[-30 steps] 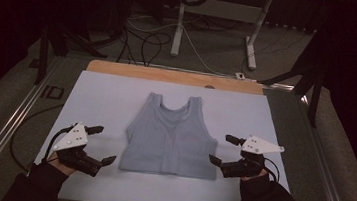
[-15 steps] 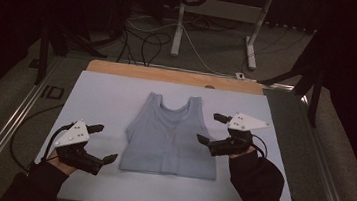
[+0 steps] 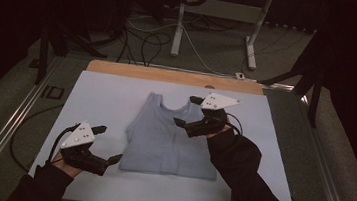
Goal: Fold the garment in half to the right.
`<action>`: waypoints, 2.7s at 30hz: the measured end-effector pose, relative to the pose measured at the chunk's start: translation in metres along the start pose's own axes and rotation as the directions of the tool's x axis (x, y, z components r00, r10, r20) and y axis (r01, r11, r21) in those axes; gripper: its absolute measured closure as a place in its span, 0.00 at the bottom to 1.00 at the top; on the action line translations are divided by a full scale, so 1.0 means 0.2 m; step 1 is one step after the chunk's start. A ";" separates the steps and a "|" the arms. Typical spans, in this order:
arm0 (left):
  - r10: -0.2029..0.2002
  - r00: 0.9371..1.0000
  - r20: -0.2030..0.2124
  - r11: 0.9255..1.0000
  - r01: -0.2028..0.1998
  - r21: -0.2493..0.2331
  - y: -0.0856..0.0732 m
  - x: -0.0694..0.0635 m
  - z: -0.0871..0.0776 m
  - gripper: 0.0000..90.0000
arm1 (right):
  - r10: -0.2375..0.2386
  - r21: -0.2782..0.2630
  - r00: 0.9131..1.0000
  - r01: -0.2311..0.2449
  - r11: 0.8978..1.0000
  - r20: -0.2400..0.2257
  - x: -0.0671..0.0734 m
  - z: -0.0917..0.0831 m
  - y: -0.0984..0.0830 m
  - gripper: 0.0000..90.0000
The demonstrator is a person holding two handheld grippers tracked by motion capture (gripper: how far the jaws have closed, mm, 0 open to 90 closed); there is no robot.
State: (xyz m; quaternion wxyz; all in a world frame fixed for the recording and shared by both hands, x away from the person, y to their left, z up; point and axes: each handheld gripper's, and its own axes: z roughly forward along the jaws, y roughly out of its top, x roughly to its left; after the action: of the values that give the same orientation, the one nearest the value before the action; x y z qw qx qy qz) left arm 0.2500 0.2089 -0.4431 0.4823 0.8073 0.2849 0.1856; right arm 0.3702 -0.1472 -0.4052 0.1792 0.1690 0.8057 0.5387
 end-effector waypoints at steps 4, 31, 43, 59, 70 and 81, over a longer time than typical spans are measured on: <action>0.010 1.000 0.000 1.000 -0.010 0.003 -0.01 -0.02 0.03 0.01 | 0.012 -0.008 1.000 -0.012 1.000 -0.016 -0.01 0.08 0.01 0.09; -0.089 0.995 0.046 0.965 0.074 0.251 -0.23 0.03 0.34 0.01 | 0.029 0.018 0.997 -0.028 0.999 -0.077 -0.06 0.44 0.00 0.09; -0.101 0.994 0.049 0.932 0.077 0.354 -0.25 0.04 0.41 0.34 | 0.002 0.025 0.996 0.001 1.000 -0.085 -0.04 0.47 0.01 0.09; -0.018 0.996 0.085 0.922 -0.016 0.386 -0.23 -0.09 0.43 0.73 | 0.018 0.039 0.996 -0.015 0.999 -0.083 -0.04 0.48 0.00 0.09; -0.022 0.995 0.093 0.925 -0.015 0.380 -0.19 -0.10 0.42 0.96 | 0.030 0.053 0.996 -0.025 0.998 -0.084 -0.07 0.53 0.01 0.10; -0.083 0.990 0.114 0.941 0.040 0.335 -0.17 -0.08 0.41 0.96 | 0.071 0.088 0.995 -0.064 0.994 -0.072 -0.13 0.65 0.03 0.10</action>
State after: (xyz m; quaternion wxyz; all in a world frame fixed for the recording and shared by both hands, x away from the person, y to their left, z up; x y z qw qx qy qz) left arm 0.2741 0.1560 -0.5113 0.3623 0.8778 0.3060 0.0683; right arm 0.4557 -0.0521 -0.4443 0.1232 0.1834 0.8280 0.5154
